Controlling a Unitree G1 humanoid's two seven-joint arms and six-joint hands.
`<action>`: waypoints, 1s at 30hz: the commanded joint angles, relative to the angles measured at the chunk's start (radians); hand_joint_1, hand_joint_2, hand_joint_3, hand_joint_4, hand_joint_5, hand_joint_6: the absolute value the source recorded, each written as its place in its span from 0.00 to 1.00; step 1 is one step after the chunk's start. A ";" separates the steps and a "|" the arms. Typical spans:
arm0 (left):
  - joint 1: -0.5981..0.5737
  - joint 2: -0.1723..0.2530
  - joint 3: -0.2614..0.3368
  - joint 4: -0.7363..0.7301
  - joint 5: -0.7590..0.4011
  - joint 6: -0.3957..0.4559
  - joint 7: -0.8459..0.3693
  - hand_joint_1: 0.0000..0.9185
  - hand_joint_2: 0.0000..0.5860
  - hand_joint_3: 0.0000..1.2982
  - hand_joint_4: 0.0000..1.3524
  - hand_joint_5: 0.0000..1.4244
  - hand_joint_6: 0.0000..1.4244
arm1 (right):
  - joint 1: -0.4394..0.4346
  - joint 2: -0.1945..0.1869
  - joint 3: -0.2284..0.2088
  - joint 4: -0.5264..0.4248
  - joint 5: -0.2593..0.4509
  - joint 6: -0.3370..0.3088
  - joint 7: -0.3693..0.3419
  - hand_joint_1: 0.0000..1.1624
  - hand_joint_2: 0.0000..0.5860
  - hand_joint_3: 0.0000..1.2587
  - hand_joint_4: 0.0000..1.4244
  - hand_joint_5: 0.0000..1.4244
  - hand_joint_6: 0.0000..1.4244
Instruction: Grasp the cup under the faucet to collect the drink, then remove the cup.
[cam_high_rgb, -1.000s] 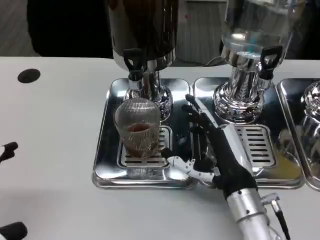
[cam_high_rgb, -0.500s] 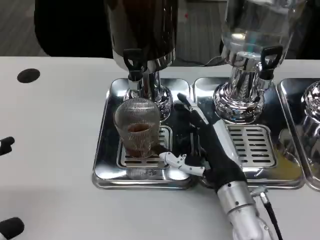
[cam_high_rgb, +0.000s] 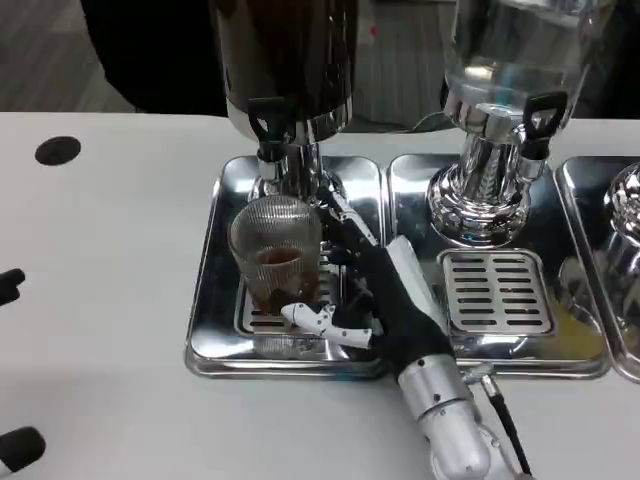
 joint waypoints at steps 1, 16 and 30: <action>0.008 0.018 0.014 -0.005 -0.006 0.008 -0.011 0.00 0.00 0.00 0.00 0.00 0.00 | -0.040 0.014 0.001 0.032 0.009 -0.003 -0.009 0.79 0.31 0.06 0.10 0.12 0.18; 0.026 0.012 0.030 0.002 -0.008 0.013 -0.016 0.00 0.00 0.00 0.00 0.00 0.00 | -0.106 0.042 -0.005 0.111 0.023 0.019 -0.004 0.78 0.30 0.06 0.07 0.10 0.18; 0.013 0.016 0.026 0.002 0.002 0.035 -0.014 0.00 0.00 0.00 0.00 0.00 0.00 | -0.124 0.060 -0.006 0.135 0.037 0.042 -0.002 0.78 0.30 0.05 0.08 0.12 0.17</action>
